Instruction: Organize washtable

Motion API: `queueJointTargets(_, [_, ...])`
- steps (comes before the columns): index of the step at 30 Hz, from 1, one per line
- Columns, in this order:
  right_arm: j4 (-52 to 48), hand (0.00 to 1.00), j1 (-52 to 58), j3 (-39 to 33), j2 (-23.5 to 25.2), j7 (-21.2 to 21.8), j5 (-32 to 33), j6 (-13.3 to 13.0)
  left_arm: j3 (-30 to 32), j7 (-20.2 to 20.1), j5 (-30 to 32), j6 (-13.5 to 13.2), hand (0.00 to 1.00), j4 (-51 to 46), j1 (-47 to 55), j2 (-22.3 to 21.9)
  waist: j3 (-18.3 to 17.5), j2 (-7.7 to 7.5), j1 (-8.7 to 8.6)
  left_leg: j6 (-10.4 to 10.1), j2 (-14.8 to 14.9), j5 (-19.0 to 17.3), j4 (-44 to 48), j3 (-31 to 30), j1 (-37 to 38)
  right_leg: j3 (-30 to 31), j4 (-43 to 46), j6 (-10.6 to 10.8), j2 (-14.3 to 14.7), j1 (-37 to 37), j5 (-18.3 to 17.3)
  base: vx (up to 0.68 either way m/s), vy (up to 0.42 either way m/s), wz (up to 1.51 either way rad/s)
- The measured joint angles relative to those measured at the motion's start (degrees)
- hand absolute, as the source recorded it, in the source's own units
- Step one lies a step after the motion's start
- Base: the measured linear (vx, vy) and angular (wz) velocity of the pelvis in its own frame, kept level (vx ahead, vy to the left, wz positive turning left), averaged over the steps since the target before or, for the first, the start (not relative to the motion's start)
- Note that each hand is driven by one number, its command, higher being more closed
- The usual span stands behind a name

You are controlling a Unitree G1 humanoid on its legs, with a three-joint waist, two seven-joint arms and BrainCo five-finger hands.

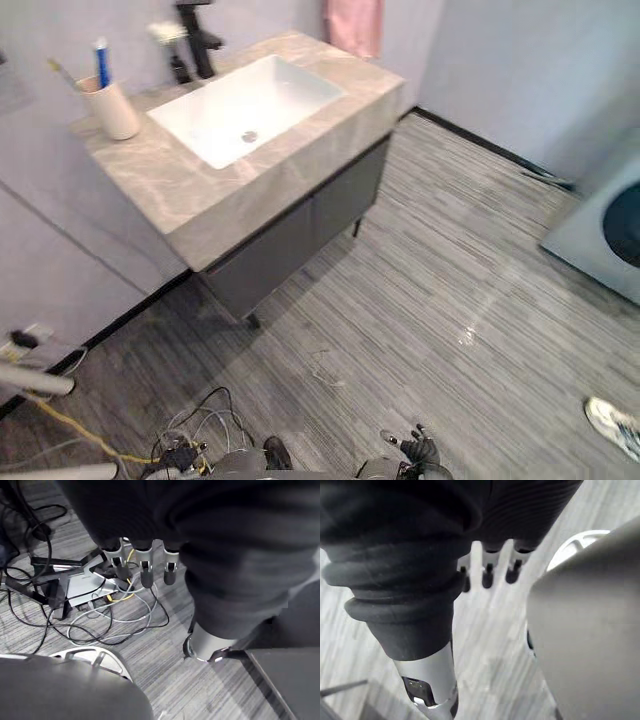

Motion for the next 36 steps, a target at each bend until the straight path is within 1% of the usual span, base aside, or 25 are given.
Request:
queueJointTargets(1, [0.21,0.00,-0.61,-0.06,-0.46,-0.05,-0.13,0.05,0.20,-0.01,-0.48,0.25,0.00,0.00,0.35,-0.99,-1.09,1.77,0.37,-0.44,0.35,0.23,-3.67,-0.70,-0.58,1.22,-9.44,-2.33,4.20,1.17,3.46,-0.11,-0.087,-1.38])
queueJointTargets(2, [0.63,0.00,-0.48,-0.34,-1.13,-0.12,-0.18,0.26,-0.05,-0.04,-0.65,0.23,0.00,-0.03,0.34,-1.92,-1.89,2.76,0.76,-0.83,1.01,2.00,-5.80,0.63,-0.37,-1.34,-11.58,-2.99,5.23,2.45,3.47,-0.06,-0.073,-1.35])
queueJointTargets(3, [0.91,0.00,0.05,0.00,-1.31,-0.14,-0.55,0.60,-0.39,-0.04,-1.26,0.16,0.00,-0.88,0.05,-1.78,-1.75,1.61,1.08,-0.72,1.42,3.86,-6.39,4.27,0.64,-6.27,-7.07,-4.16,2.07,2.74,2.43,0.02,-0.098,-1.23])
queueJointTargets(4, [1.76,0.00,-0.17,1.11,-0.72,-0.13,-1.40,0.85,-0.79,0.03,-1.27,0.26,0.00,-0.71,-0.52,-0.17,-1.73,-0.32,1.26,-1.31,1.45,4.11,-4.87,6.43,0.88,-4.84,-10.19,3.91,1.66,3.13,4.82,0.05,-0.078,-1.14])
queueJointTargets(6, [2.02,0.00,-0.59,2.02,0.18,-0.02,-2.11,1.13,-1.76,-0.06,-1.76,0.31,0.00,-0.64,-1.24,-0.28,-1.68,-0.71,0.94,-1.85,4.07,4.53,-3.97,9.21,2.59,-0.94,-15.09,2.42,5.26,3.96,7.46,0.01,-0.142,-1.09])
queueJointTargets(9, [1.96,0.00,-0.75,1.99,0.34,-0.05,-2.11,1.12,-2.56,-0.07,-1.77,0.30,0.00,-0.62,-1.38,-0.25,-1.48,-0.82,-0.19,-1.88,6.03,4.51,-1.93,10.66,5.50,2.08,-15.49,2.00,6.46,5.58,7.72,0.02,-0.094,-0.87])
queueJointTargets(10, [2.02,0.00,-0.78,2.25,0.37,-0.04,-2.20,1.09,-2.60,-0.15,-1.88,0.28,0.00,-0.63,-1.31,-0.74,-1.30,-0.73,-0.29,-1.89,8.38,4.48,1.98,10.48,7.78,5.04,-15.57,1.58,7.78,6.93,7.99,-0.03,-0.068,-1.36])
queueJointTargets(11, [2.02,0.00,-0.74,3.02,0.33,-0.03,-2.21,1.06,-2.40,-0.19,-2.47,0.17,0.00,-0.79,-1.06,-1.29,-1.11,-0.60,-0.04,-1.65,11.23,4.60,8.39,6.30,7.76,8.90,-14.74,0.90,8.82,7.29,7.58,-0.04,-0.080,-1.53])
queueJointTargets(12, [1.92,0.00,-0.77,3.36,0.23,0.00,-2.22,0.95,-2.09,-0.21,-2.96,-0.24,0.00,-1.09,-0.81,-1.46,-0.97,-0.51,0.23,-1.62,11.99,3.99,11.59,2.21,6.57,11.42,-14.18,0.21,9.20,7.42,7.14,0.02,0.033,-1.71])
queueJointTargets(13, [1.82,0.00,-1.30,3.55,-0.25,0.04,-2.24,0.70,-2.23,-0.32,-3.47,-0.50,0.00,-1.08,-0.75,-1.95,-0.43,0.00,0.77,-2.67,8.12,-0.50,11.85,-10.57,4.80,16.48,-13.89,-0.45,9.13,7.41,6.64,0.04,0.151,-1.93])
queueJointTargets(14, [2.36,0.00,-2.32,3.29,-1.23,-0.11,-2.23,0.83,-2.08,-0.61,-3.91,-0.54,0.00,-1.38,-0.94,-2.58,0.37,0.83,1.26,-3.74,1.96,-4.11,10.80,-22.85,3.48,22.21,-13.63,-0.90,9.15,6.92,6.06,0.05,0.180,-1.94])
queueJointTargets(17, [2.62,0.00,-3.28,3.28,-1.44,0.23,-2.23,0.74,-2.03,-1.31,-3.98,-0.91,0.00,-2.89,-1.03,-2.18,2.80,1.02,1.31,-4.49,-9.97,-5.73,8.36,-45.05,-0.35,34.08,-9.57,-0.25,9.28,4.79,4.60,-0.01,0.251,-2.00])
queueJointTargets(19, [2.64,0.00,-3.30,3.24,-1.46,0.43,-2.21,0.56,-1.54,-1.34,-3.95,-0.93,0.00,-3.12,-0.95,-2.01,3.04,1.42,1.40,-5.00,-11.93,-5.24,7.84,-54.51,-2.06,39.77,-7.62,0.95,10.45,2.45,3.80,-0.07,0.300,-1.93])
queueJointTargets(20, [2.73,0.00,-2.93,3.10,-1.10,0.62,-2.16,0.40,-1.22,-1.27,-3.73,-0.83,0.00,-3.11,-0.60,-1.38,2.96,0.88,1.73,-3.98,-13.85,-6.19,9.91,-57.27,-1.23,45.59,-6.64,1.58,11.16,0.93,3.21,-0.04,0.340,-1.92])
queueJointTargets(23, [1.78,0.00,-2.31,2.38,0.30,1.35,-1.98,-0.26,0.46,-1.10,-2.26,-0.60,0.00,-3.49,0.34,-0.77,3.31,-0.44,0.82,-3.47,-15.72,-10.00,11.97,-53.55,-0.83,53.77,-7.84,-0.13,11.97,-0.88,4.24,0.05,0.271,-1.76])
queueJointTargets(26, [0.03,0.00,-1.18,2.23,1.50,1.48,-1.98,-0.22,2.80,-1.13,-1.47,-0.11,0.00,-4.10,2.19,-0.94,2.75,-1.81,1.06,0.11,-13.23,-12.27,13.96,-41.62,-0.03,61.19,-8.02,5.31,13.03,-3.20,9.02,0.01,0.376,-2.01])
queueJointTargets(28, [-2.38,0.00,-0.05,2.21,2.11,1.49,-2.02,-0.16,2.95,-1.05,0.52,0.23,0.00,-4.12,3.07,-1.12,2.08,-1.43,0.47,1.24,-11.57,-12.68,13.54,-30.84,0.63,65.17,-7.33,5.24,14.26,-6.54,12.32,0.02,0.359,-2.27])
queueJointTargets(29, [-2.52,0.00,-0.10,2.19,2.06,1.51,-2.04,-0.12,2.95,-1.06,1.27,0.22,0.00,-4.06,3.23,-1.19,1.87,-1.20,0.40,1.28,-11.16,-12.66,13.50,-28.48,0.75,65.90,-7.17,5.10,14.63,-7.81,13.51,0.02,0.317,-2.22])
queueJointTargets(30, [-2.96,0.00,-0.26,2.09,1.82,1.60,-2.03,-0.05,2.75,-1.05,2.44,0.18,0.00,-4.08,3.55,-1.34,1.33,-0.49,-0.36,1.27,-9.58,-12.67,12.95,-22.86,0.62,64.63,-6.48,3.78,15.97,-10.19,14.47,0.01,0.255,-2.07])
queueJointTargets(31, [-3.14,0.00,-0.46,2.16,1.42,1.66,-2.06,0.03,2.76,-1.03,3.06,0.22,0.00,-3.95,3.68,-1.73,0.92,0.38,-0.62,1.24,-8.12,-12.66,11.40,-17.96,1.60,59.33,-3.63,2.61,17.66,-12.56,13.81,0.01,0.290,-2.66])
queueJointTargets(32, [-3.50,0.00,-0.28,2.13,0.73,1.95,-1.98,0.01,2.77,-0.98,3.11,0.23,0.00,-3.81,4.04,-2.76,-0.05,2.05,-0.39,0.69,-6.52,-12.34,10.34,-13.05,2.79,47.18,0.14,-2.31,19.14,-14.26,12.92,-0.01,0.235,-2.28])
queueJointTargets(33, [-3.55,0.00,-0.28,2.13,0.64,1.99,-2.00,0.00,2.81,-0.98,3.10,0.18,0.00,-3.56,4.33,-3.03,-0.39,2.44,-0.23,-0.44,-5.89,-11.68,12.22,-11.31,2.43,40.75,1.86,-6.32,19.05,-14.25,13.53,-0.03,0.217,-2.41])
queueJointTargets(34, [-3.63,0.00,-1.15,2.20,1.31,2.04,-2.02,0.01,2.86,-1.25,3.00,-0.06,0.00,-4.24,4.17,-1.85,-0.10,-1.13,0.38,-3.30,-5.08,-8.46,24.25,-13.49,-3.52,32.52,0.27,-9.28,14.18,-14.02,14.93,-0.14,0.103,-1.74])
queueJointTargets(35, [-2.33,0.00,-1.82,1.08,2.24,1.93,-2.18,-0.13,2.10,-1.23,3.01,-0.54,0.00,-3.90,2.56,-0.64,-0.24,-0.55,0.97,3.32,-3.27,-12.64,29.54,-20.03,-9.51,32.23,-2.75,-6.64,13.61,-13.85,14.72,-0.12,0.033,-1.96])
queueJointTargets(36, [-1.81,0.00,-2.11,-0.39,1.23,2.56,-2.41,0.18,1.21,-1.05,2.93,-0.79,0.00,-3.92,2.19,-0.54,0.59,0.87,2.16,0.00,2.27,-11.62,18.25,-24.84,-7.69,25.40,3.01,-3.01,12.94,-15.38,9.98,-0.03,0.005,-2.08])
